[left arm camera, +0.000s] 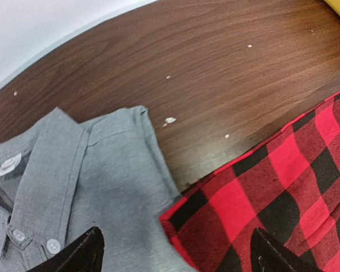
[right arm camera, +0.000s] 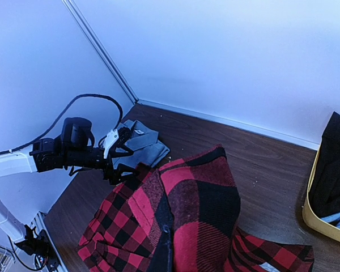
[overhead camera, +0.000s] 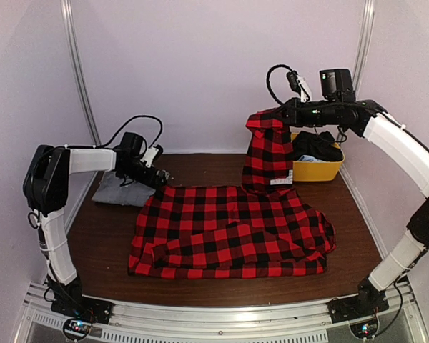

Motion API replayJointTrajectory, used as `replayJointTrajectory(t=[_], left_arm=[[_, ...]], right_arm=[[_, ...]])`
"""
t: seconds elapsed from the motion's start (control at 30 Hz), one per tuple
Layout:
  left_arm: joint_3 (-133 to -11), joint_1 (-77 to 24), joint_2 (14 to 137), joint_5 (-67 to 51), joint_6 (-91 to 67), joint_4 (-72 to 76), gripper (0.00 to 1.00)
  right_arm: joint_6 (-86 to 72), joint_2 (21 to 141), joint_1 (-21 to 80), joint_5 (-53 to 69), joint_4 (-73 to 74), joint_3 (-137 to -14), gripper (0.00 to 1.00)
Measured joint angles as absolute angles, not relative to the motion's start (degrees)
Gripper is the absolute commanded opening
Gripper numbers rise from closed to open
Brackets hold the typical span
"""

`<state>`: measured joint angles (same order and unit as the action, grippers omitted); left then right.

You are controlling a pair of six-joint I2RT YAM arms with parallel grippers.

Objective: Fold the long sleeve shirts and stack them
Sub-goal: Pick up the shirt from the center of the board.

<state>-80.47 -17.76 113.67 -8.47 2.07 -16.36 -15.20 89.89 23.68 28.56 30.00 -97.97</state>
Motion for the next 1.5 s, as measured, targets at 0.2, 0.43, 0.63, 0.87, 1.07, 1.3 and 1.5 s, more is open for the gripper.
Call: replayJointTrajectory(t=[0.2,0.43,0.63,0.87,1.07,1.3,1.5], left_arm=[[-81.82,-12.69,114.41,-14.35,1.76,-18.81,0.8],[-84.97,-12.53,118.1,-20.34,1.37,-19.99,0.68],[-87.92,-12.53,122.15,-21.28,0.84,-21.63,0.49],[-88.62,-12.53,122.41,-23.57,0.38,-21.45,0.3],[-88.62,-12.53,122.76,-25.39,0.32,-21.41,0.28],[-88.62,-12.53,123.35,-26.46,-0.1,-21.47,0.03],[-88.38,-12.53,123.04,-27.31,-1.5,-21.02,0.0]], right_arm=[[-14.94,89.25,22.61,28.88,29.8,-96.12,0.0],[-14.94,89.25,21.98,29.21,29.8,-94.91,0.0],[-14.94,89.14,21.39,29.28,29.93,-94.94,0.0],[-14.94,88.18,20.69,29.17,30.59,-95.29,0.0],[-14.92,87.44,19.99,29.12,30.83,-95.31,0.0],[-14.92,87.35,18.04,29.21,31.94,-96.66,0.0],[-15.22,87.31,15.33,29.58,31.88,-98.41,0.0]])
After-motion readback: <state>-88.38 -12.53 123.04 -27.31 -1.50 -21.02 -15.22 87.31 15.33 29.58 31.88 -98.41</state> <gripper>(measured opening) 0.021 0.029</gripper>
